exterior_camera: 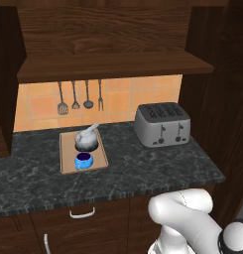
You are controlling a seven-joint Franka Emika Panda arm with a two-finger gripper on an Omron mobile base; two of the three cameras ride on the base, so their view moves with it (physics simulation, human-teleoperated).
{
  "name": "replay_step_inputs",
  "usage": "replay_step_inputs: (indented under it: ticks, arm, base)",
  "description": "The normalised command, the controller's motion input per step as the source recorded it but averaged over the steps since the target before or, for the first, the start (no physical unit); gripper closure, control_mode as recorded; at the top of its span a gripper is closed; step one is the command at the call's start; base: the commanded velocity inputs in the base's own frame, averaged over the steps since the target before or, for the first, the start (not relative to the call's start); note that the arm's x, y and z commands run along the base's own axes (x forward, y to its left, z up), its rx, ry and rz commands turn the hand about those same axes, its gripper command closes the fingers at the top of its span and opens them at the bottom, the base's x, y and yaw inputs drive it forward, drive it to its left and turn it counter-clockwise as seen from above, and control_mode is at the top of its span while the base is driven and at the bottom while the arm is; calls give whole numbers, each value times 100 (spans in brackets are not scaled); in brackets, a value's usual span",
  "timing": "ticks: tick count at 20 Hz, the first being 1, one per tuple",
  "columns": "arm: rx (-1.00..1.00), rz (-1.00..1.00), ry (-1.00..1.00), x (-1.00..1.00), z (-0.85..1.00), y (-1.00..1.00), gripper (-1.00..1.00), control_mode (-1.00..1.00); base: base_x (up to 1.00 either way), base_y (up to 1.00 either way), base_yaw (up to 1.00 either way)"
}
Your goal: Pick the kettle from the counter and place it on the tray. Then pick the mug from the cabinet and place it on the tray. Then close the cabinet doors.
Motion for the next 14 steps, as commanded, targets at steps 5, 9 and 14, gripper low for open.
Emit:
replay_step_inputs:
  ticks: [5, 9, 14]
  arm:
    - [0, 10, 0, 48, -14, 62, -100, -100]
    - [0, 6, 0, 57, -13, 62, -100, -100]
    - [0, 3, 0, 65, -12, 63, -100, -100]
  base:
    - [0, 0, 0]
    - [0, 0, 0]
    - [0, 0, 0]
